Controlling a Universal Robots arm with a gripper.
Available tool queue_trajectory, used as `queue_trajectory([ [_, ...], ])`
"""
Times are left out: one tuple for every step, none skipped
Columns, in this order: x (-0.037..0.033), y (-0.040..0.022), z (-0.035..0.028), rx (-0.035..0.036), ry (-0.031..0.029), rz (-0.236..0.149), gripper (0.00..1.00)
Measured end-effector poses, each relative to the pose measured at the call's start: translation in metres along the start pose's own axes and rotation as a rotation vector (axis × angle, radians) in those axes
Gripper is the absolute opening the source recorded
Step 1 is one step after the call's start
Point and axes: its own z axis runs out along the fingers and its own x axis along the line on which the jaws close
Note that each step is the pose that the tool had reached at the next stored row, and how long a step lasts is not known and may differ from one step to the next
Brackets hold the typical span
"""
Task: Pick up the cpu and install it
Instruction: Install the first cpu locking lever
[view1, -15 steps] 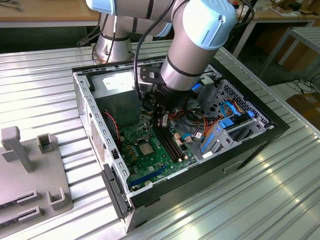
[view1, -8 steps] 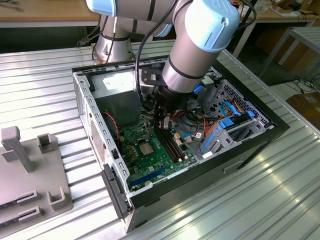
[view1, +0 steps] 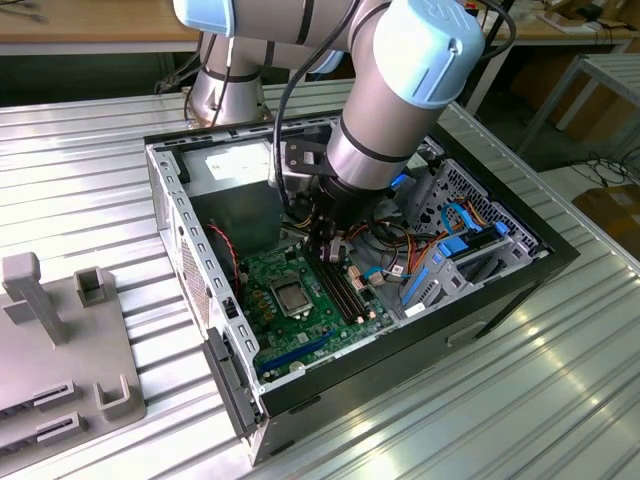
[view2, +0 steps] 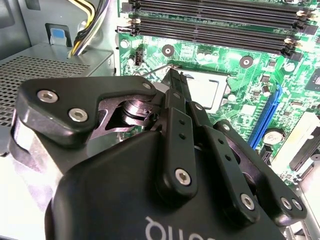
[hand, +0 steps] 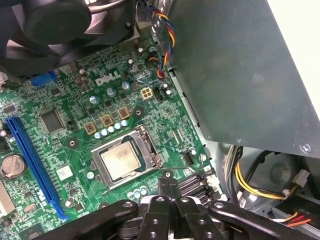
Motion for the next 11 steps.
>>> queue_trajectory([
  [0.0000, 0.0000, 0.0000, 0.0011, 0.0023, 0.000, 0.11],
  [0.0000, 0.0000, 0.0000, 0.0011, 0.0024, 0.000, 0.11],
  [0.0000, 0.0000, 0.0000, 0.0012, 0.0026, 0.000, 0.11],
  [0.0000, 0.0000, 0.0000, 0.0012, 0.0027, 0.000, 0.11],
  [0.0000, 0.0001, 0.0000, 0.0013, 0.0028, 0.000, 0.11],
  [0.0000, 0.0001, 0.0000, 0.0013, 0.0028, 0.000, 0.11],
  [-0.0001, 0.0001, 0.0000, 0.0012, 0.0028, 0.000, 0.11],
  [-0.0001, 0.0001, 0.0000, 0.0013, 0.0027, 0.000, 0.11],
  [-0.0001, 0.0001, 0.0000, 0.0012, 0.0027, 0.000, 0.11],
  [-0.0002, 0.0001, 0.0000, 0.0013, 0.0028, 0.000, 0.11],
  [-0.0002, 0.0001, 0.0000, 0.0013, 0.0027, 0.000, 0.11],
])
